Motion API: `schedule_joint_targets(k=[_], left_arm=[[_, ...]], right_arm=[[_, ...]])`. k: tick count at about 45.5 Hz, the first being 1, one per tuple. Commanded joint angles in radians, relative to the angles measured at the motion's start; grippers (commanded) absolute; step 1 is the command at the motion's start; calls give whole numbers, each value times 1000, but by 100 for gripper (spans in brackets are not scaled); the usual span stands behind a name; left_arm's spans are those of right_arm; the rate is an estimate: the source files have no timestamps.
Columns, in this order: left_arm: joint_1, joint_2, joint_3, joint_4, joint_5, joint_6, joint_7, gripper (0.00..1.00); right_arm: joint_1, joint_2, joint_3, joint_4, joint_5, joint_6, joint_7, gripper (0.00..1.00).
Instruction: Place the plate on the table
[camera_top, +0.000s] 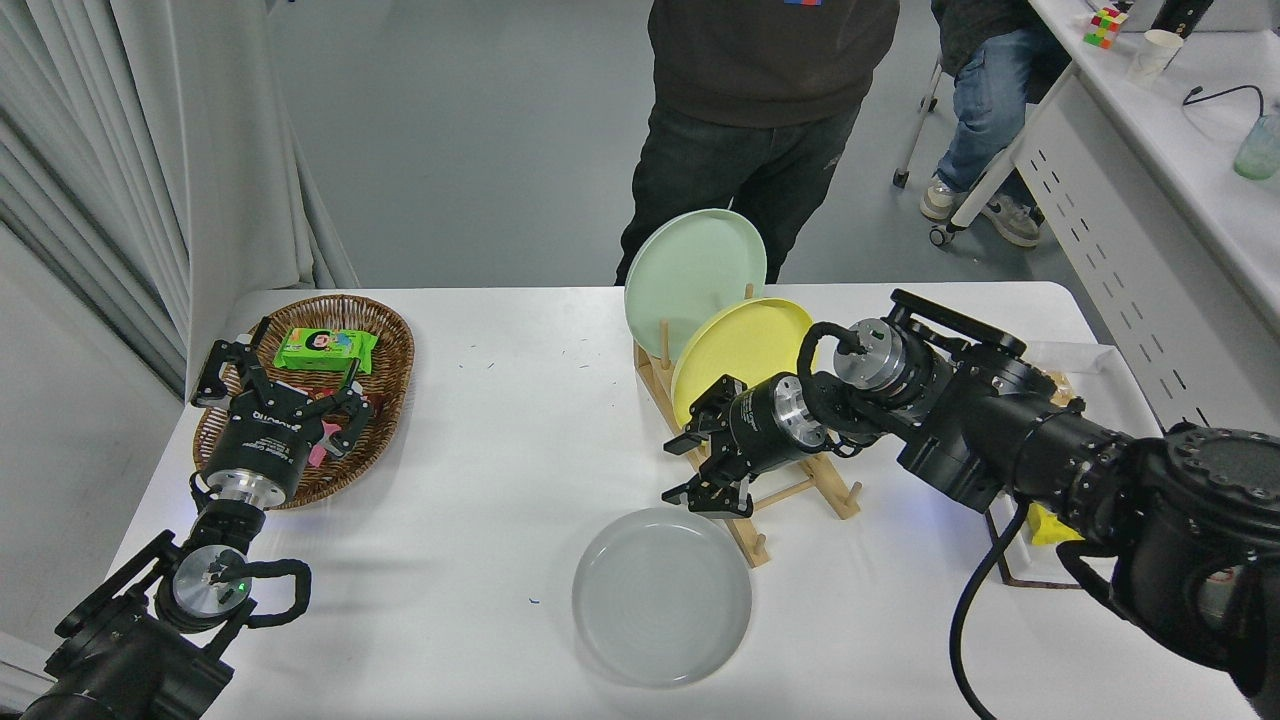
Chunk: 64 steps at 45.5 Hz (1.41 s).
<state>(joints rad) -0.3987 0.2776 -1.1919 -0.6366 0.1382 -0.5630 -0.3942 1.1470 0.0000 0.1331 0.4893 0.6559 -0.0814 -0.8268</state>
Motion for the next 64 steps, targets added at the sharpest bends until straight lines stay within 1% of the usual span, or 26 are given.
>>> schedule_joint_targets(k=[1,5,10,15,18,36,40,50,64], left_arm=[[0,0,0,0,0,0,0,98],[0,0,0,0,0,0,0,98],[0,0,0,0,0,0,0,98],[0,0,0,0,0,0,0,98],[0,0,0,0,0,0,0,98],[0,0,0,0,0,0,0,98],[0,0,0,0,0,0,0,98],[0,0,0,0,0,0,0,98],[0,0,0,0,0,0,0,98]], right_arm=[[10,0,2,-3,-1,20,-2,100],[11,0,2,-3,10,5,-9,100],[10,0,5,12,10,-4,-46,100],[10,0,5,48,8,-81,-46,100],[10,0,5,64,8,-107,-46,100],[17,0,6,101,11,-101,-46,100],[42,0,6,114,13,-80,-46,100],[100,0,-6,123,14,63,-46,100],[149,0,16,146,14,192,-46,100]])
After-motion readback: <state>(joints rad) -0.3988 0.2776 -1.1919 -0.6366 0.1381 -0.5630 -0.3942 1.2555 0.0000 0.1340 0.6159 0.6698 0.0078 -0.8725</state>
